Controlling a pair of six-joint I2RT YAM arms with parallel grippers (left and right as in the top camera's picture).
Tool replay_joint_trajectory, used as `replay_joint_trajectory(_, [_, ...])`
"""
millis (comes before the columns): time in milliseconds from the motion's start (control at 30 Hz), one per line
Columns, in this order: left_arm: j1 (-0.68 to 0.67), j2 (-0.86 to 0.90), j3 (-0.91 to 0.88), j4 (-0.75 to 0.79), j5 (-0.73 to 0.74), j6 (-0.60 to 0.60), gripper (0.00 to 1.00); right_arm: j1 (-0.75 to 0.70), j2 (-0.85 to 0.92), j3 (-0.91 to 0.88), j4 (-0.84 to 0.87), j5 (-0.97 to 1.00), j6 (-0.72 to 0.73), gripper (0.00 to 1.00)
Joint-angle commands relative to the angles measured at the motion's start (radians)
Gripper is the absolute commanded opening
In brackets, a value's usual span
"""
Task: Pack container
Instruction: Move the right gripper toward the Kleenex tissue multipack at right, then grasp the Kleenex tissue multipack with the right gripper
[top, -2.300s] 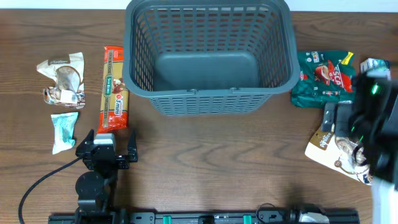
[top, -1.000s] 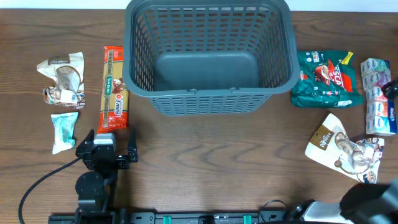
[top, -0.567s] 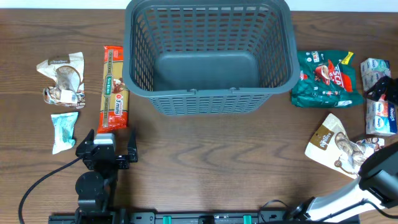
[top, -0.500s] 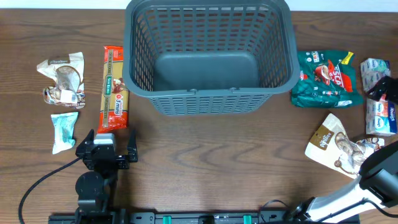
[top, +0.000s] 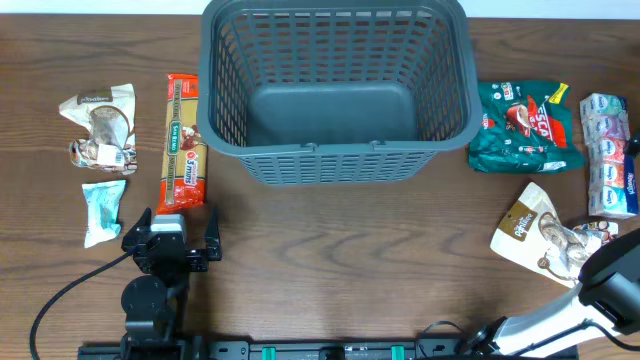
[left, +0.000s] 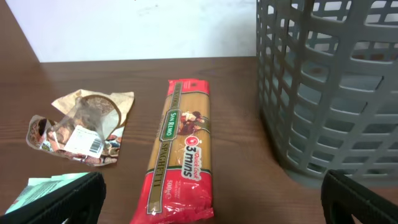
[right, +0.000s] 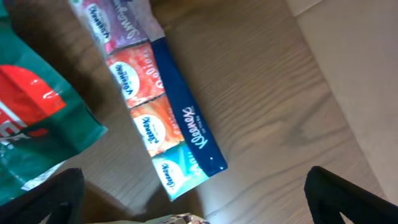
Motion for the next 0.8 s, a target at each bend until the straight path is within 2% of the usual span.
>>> replay_joint_trajectory(0, [-0.004,-0.007,-0.016,-0.029,-0.008,0.006,0.99,-0.018,0.042,0.01,0.003,0.001,-0.014,0.99])
replay_joint_trajectory(367, [-0.004,-0.007,-0.016,-0.029,-0.008,0.006,0.99,-0.007,0.224,0.01,0.022,-0.11,-0.063,1.0])
replay_joint_trajectory(767, [-0.004,-0.007,-0.016,-0.029,-0.008,0.006,0.99,-0.004,0.276,0.009,0.101,-0.143,-0.13,0.99])
